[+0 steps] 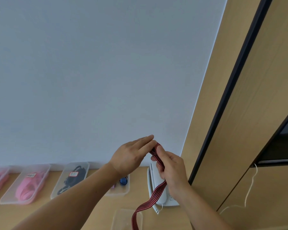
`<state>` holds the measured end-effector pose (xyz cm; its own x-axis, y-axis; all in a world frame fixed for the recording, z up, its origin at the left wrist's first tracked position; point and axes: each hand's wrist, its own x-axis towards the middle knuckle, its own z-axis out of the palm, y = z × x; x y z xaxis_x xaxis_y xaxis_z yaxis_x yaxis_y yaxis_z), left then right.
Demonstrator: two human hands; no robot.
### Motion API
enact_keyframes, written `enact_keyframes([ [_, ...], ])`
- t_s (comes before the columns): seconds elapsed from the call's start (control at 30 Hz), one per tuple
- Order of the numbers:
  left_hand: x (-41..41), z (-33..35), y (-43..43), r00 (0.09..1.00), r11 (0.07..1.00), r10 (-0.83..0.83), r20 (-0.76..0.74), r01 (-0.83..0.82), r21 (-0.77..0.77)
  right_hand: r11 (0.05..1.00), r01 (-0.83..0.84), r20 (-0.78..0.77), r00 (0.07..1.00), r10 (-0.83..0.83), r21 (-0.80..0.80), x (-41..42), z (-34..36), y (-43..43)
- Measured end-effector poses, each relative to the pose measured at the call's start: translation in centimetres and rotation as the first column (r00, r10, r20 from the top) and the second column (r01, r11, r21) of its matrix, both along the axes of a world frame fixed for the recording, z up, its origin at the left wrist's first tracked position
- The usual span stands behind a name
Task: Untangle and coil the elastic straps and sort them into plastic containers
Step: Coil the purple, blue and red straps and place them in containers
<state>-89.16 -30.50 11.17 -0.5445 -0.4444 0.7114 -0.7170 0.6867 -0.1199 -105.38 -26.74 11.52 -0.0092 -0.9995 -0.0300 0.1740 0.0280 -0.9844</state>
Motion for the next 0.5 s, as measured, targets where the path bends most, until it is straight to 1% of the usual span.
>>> enact_keyframes([
  [0.07, 0.0, -0.6, -0.2, 1.000, 1.000, -0.005, 0.007, 0.005, -0.021, 1.000, -0.015, -0.016, 1.000, 0.016, 0.021, -0.3, 0.1, -0.1],
  [0.1, -0.1, -0.9, -0.2, 1.000, 1.000, 0.001, -0.006, -0.001, 0.004, 0.999, -0.019, -0.024, 1.000, 0.020, 0.028, -0.4, 0.1, -0.2],
  [0.13, -0.3, -1.2, -0.1, 0.999, 0.997, 0.017, -0.052, -0.013, 0.074, 0.999, -0.020, -0.031, 0.999, 0.021, 0.028, -0.6, 0.1, -0.2],
  [0.17, -0.6, -1.4, 0.0, 0.988, 0.981, 0.043, -0.150, -0.014, 0.192, 1.000, -0.020, -0.038, 0.999, 0.020, 0.021, -0.7, 0.2, -0.3],
  [0.2, -0.9, -1.5, 0.2, 0.952, 0.942, 0.098, -0.289, 0.005, 0.336, 1.000, -0.019, -0.048, 0.999, 0.020, 0.009, -0.9, 0.2, -0.4],
  [0.23, -1.2, -1.4, 0.3, 0.890, 0.860, 0.183, -0.417, 0.061, 0.507, 1.000, -0.020, -0.054, 0.998, 0.020, -0.002, -1.0, 0.2, -0.5],
  [0.27, -1.4, -1.0, 0.2, 0.802, 0.722, 0.287, -0.523, 0.178, 0.669, 1.000, -0.022, -0.053, 0.998, 0.022, -0.009, -1.1, 0.2, -0.6],
  [0.3, -1.4, -0.5, 0.0, 0.695, 0.537, 0.398, -0.599, 0.353, 0.766, 0.999, -0.029, -0.048, 0.998, 0.028, -0.014, -1.2, 0.1, -0.7],
  [0.33, -1.4, 0.2, -0.3, 0.585, 0.348, 0.500, -0.639, 0.540, 0.766, 0.999, -0.041, -0.050, 0.998, 0.040, -0.021, -1.3, 0.0, -0.7],
  [0.37, -1.3, 0.6, -0.5, 0.516, 0.199, 0.565, -0.644, 0.672, 0.713, 0.998, -0.058, -0.066, 0.996, 0.056, -0.031, -1.3, -0.2, -0.8],
  [0.4, -1.2, 1.0, -0.5, 0.491, 0.110, 0.584, -0.646, 0.741, 0.662, 0.996, -0.079, -0.091, 0.993, 0.075, -0.043, -1.2, -0.3, -0.7],
  [0.43, -1.1, 1.2, -0.5, 0.488, 0.075, 0.569, -0.662, 0.771, 0.632, 0.993, -0.104, -0.115, 0.989, 0.097, -0.058, -1.1, -0.4, -0.7],
  [0.5, -1.1, 1.3, -0.5, 0.481, 0.102, 0.514, -0.710, 0.788, 0.607, 0.985, -0.151, -0.150, 0.979, 0.138, -0.083, -0.9, -0.7, -0.5],
])
